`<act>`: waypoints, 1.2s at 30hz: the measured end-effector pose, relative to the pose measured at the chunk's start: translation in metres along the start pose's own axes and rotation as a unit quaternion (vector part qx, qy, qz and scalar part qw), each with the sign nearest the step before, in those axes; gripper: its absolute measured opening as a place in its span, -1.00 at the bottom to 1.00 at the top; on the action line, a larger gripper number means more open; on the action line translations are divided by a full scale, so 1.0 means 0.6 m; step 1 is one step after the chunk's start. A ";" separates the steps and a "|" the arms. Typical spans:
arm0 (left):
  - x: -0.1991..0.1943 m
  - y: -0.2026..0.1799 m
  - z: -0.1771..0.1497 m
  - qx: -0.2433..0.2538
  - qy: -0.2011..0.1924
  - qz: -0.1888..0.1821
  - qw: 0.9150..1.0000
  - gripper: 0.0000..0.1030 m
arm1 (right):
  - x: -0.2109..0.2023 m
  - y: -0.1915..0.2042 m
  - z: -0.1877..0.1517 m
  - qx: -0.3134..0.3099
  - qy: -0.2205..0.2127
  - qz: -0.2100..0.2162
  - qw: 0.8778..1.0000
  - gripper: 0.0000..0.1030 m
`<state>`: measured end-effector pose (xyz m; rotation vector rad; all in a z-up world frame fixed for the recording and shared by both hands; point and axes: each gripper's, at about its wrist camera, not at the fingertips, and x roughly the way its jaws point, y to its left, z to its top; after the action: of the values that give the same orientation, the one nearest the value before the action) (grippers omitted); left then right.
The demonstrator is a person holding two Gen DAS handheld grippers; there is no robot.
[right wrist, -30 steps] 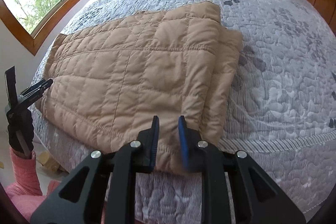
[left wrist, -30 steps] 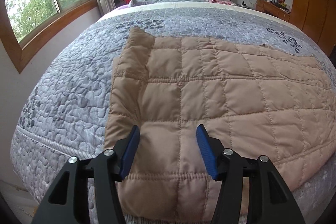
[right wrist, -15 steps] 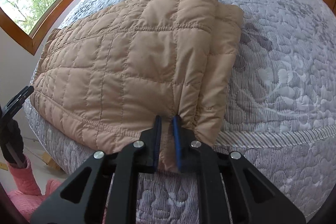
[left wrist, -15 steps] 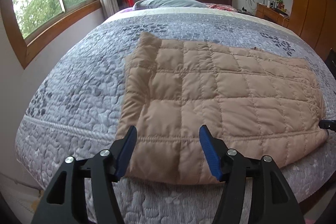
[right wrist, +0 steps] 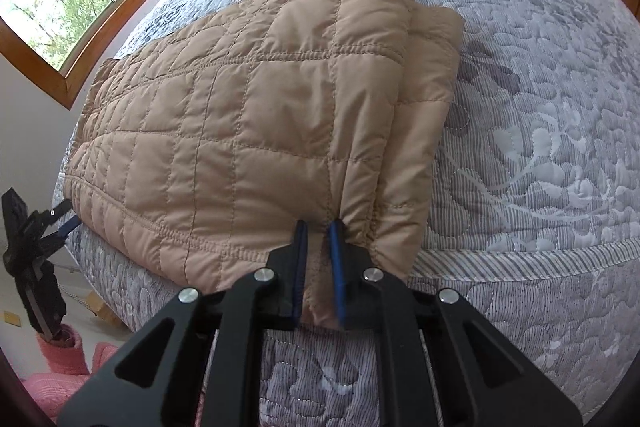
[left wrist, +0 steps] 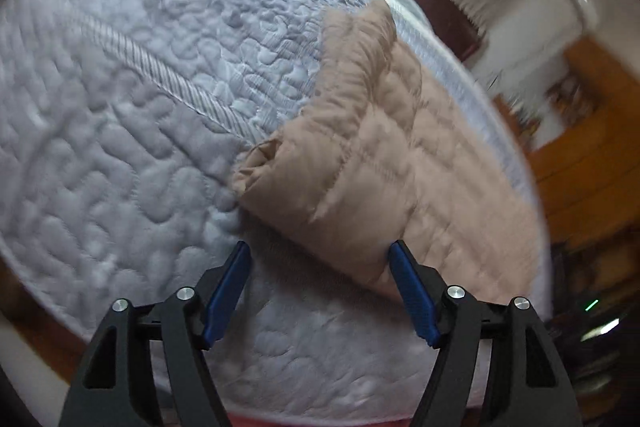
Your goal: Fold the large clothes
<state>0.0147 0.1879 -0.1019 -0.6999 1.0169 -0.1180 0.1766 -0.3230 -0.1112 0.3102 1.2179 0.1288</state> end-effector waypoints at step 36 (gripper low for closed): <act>-0.042 -0.168 0.036 0.168 -0.100 -0.113 0.974 -0.76 | -0.016 -0.017 0.021 0.039 0.017 0.017 0.999 -0.81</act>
<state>0.0408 0.1300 -0.0169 -0.5025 0.6976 -0.4017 0.1842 -0.3374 -0.1019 0.3977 1.2533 0.1161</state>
